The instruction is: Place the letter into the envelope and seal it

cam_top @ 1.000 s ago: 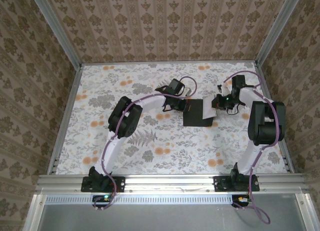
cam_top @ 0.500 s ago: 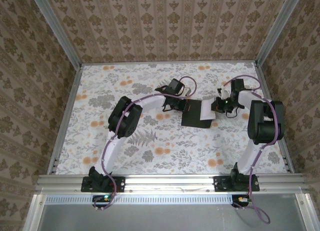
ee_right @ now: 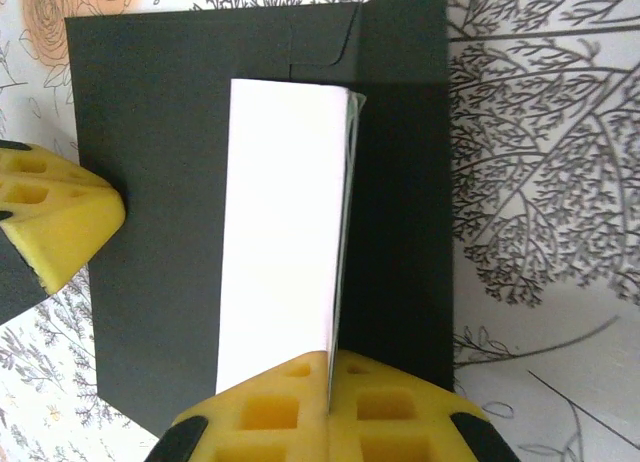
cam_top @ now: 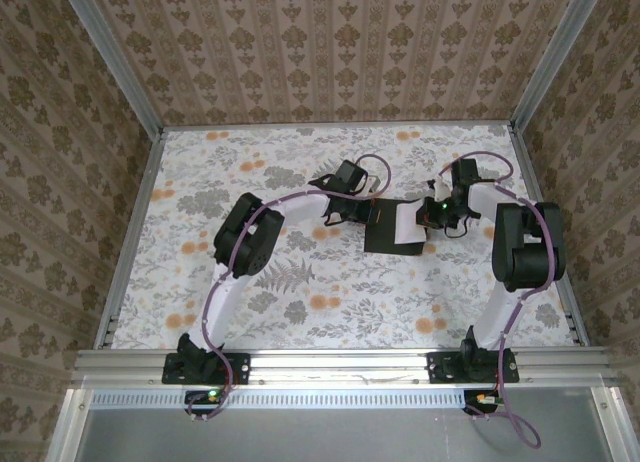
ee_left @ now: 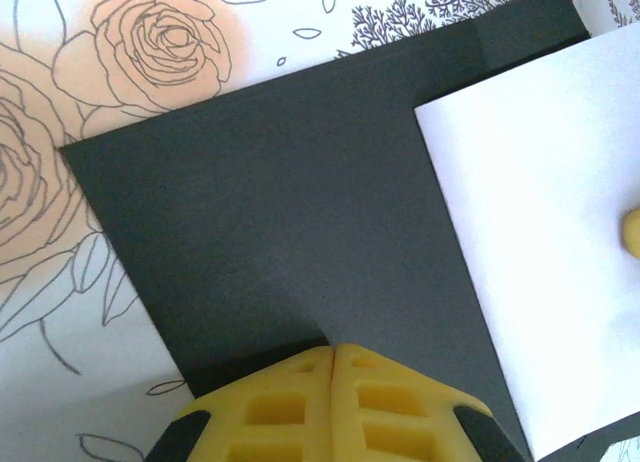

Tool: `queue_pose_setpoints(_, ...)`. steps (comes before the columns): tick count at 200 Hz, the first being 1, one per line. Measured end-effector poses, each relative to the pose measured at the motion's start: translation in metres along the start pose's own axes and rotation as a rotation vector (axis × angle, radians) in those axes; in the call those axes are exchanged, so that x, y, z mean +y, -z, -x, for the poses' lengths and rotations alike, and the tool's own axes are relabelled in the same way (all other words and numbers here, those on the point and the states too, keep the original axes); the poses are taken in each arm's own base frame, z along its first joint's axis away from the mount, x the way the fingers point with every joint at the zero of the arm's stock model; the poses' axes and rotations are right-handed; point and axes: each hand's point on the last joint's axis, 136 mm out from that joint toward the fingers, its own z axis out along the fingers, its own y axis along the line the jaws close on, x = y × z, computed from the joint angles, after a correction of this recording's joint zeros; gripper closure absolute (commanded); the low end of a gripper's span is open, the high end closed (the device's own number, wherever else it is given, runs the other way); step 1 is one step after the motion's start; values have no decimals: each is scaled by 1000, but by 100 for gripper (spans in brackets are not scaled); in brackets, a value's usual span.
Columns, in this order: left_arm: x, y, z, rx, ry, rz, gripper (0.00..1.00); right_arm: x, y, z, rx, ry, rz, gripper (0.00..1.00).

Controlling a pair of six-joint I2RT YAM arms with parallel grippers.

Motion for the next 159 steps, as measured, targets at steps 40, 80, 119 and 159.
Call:
queue_pose_setpoints(40,4,8,-8,8,3,19,100,-2,19,9,-34,27,-63,100)
queue_pose_setpoints(80,7,11,-11,17,4,26,100,-8,27,14,-61,33,-115,100)
queue_pose_setpoints(119,7,11,-11,17,2,27,100,-9,27,15,-65,34,-123,100)
queue_pose_setpoints(159,7,11,-11,17,3,27,100,-7,24,16,-75,61,-115,100)
